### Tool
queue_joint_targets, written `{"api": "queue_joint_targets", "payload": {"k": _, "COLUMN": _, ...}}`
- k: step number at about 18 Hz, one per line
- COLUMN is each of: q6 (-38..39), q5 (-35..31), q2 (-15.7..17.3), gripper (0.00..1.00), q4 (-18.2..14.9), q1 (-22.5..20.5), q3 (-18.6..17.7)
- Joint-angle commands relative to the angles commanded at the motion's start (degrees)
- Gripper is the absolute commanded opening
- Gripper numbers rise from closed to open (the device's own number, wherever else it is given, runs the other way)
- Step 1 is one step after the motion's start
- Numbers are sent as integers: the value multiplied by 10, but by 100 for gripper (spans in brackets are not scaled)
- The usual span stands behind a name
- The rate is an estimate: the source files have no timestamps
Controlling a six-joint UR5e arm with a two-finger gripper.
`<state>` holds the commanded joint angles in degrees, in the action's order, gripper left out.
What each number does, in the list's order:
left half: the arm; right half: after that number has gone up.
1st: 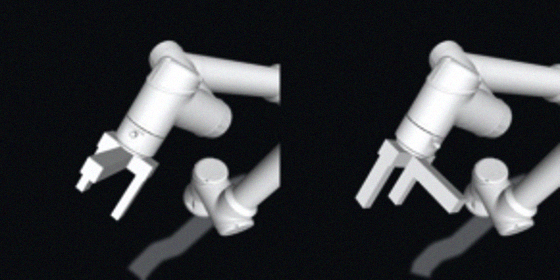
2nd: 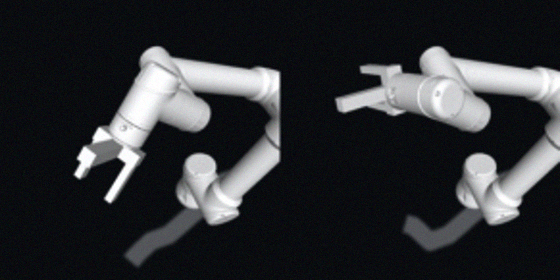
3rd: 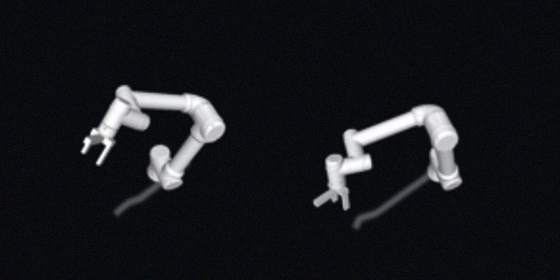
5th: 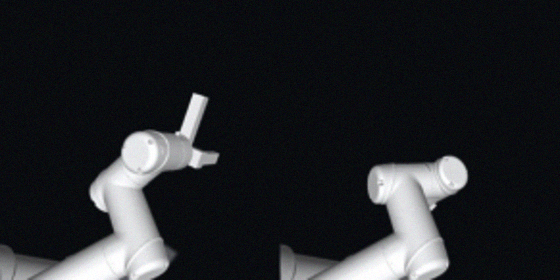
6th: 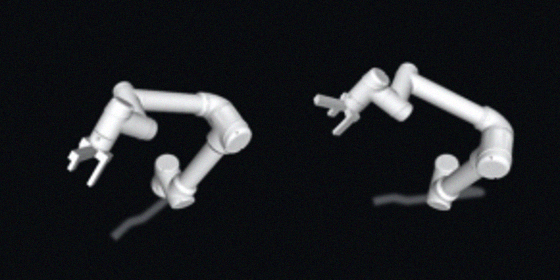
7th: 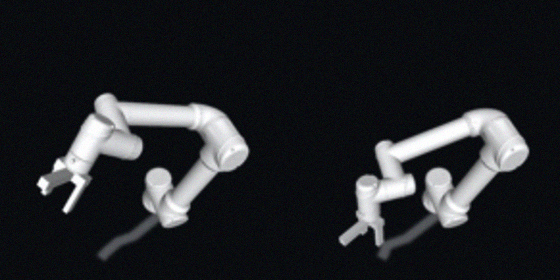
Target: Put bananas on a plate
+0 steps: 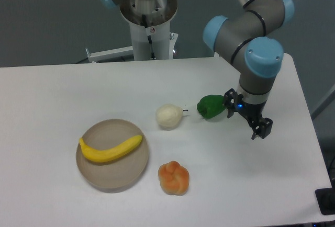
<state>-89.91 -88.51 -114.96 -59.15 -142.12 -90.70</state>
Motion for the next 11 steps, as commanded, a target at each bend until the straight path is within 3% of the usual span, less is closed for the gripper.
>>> {"api": "queue_joint_targets", "payload": {"k": 11, "q6": 1, "q5": 2, "q2": 0, "gripper": 100, "q4": 1, "q1": -1, "q3": -4}}
